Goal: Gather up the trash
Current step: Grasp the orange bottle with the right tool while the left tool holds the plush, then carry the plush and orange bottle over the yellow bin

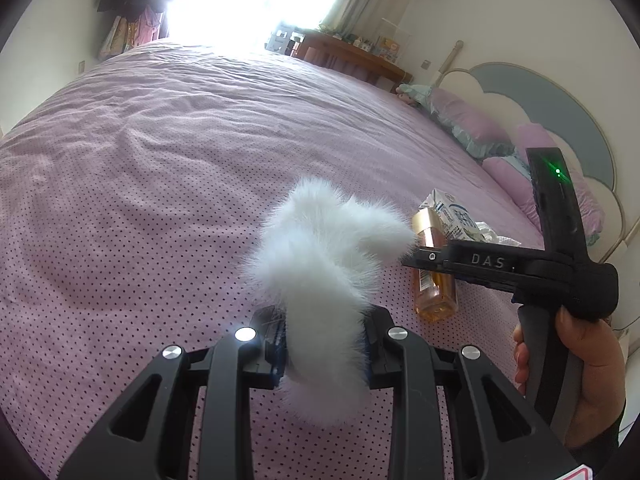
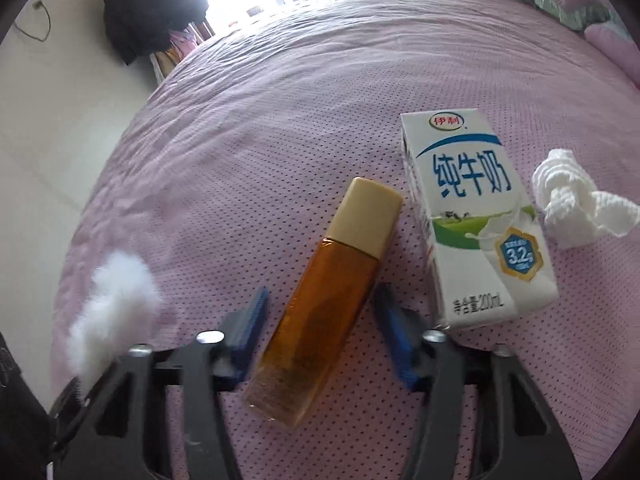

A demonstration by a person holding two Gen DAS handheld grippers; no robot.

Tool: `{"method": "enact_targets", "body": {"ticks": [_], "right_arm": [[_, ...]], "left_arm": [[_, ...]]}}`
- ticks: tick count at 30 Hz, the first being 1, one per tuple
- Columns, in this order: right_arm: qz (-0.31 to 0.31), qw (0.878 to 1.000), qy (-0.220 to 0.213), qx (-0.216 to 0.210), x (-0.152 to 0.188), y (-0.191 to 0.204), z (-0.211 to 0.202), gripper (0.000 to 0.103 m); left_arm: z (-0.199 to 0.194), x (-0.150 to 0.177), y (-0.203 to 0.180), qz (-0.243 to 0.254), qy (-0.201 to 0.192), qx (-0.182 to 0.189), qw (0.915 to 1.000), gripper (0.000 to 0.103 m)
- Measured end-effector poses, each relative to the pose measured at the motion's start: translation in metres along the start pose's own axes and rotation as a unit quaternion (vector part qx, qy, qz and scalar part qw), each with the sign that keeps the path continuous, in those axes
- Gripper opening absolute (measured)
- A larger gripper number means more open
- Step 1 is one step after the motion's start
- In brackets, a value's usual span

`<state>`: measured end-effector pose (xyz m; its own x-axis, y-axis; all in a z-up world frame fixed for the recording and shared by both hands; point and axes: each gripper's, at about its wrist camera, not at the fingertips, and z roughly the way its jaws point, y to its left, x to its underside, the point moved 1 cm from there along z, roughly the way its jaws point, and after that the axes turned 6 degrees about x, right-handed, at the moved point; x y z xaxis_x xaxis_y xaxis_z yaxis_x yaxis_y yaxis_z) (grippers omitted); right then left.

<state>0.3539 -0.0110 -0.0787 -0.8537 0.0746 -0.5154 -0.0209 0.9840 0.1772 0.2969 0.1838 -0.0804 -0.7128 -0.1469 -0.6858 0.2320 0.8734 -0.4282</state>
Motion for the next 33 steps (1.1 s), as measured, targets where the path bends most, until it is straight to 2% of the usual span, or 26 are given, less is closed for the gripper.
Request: {"method": "enact_targets", "body": {"ticks": [6,12,18,25,33], "right_arm": [[-0.04,0.997,-0.011,-0.064,0.015,-0.013,-0.012,0.033],[-0.059,0.99,0.001,-0.131,0.04,-0.028,-0.031,0.031],[-0.039,0.982,0.007,-0.187,0.075,-0.065,-0.057,0.031],[-0.025,0.978,-0.007,-0.206,0.118,-0.108,-0.092,0.031],[0.008,0.982,-0.032,-0.187,0.166,-0.179,-0.139,0.031]], "left_arm": [[0.004,0.006,-0.012,0.014,0.012,0.014,0.9997,0.028],[0.0,0.017,-0.023,0.015,0.012,0.016,0.9997,0.028],[-0.011,0.04,-0.041,0.019,0.02,0.023,0.9994,0.028],[-0.02,0.084,-0.089,0.044,0.034,0.06,0.9967,0.028],[-0.011,0.13,-0.155,0.083,0.073,0.102,0.9886,0.028]]}}
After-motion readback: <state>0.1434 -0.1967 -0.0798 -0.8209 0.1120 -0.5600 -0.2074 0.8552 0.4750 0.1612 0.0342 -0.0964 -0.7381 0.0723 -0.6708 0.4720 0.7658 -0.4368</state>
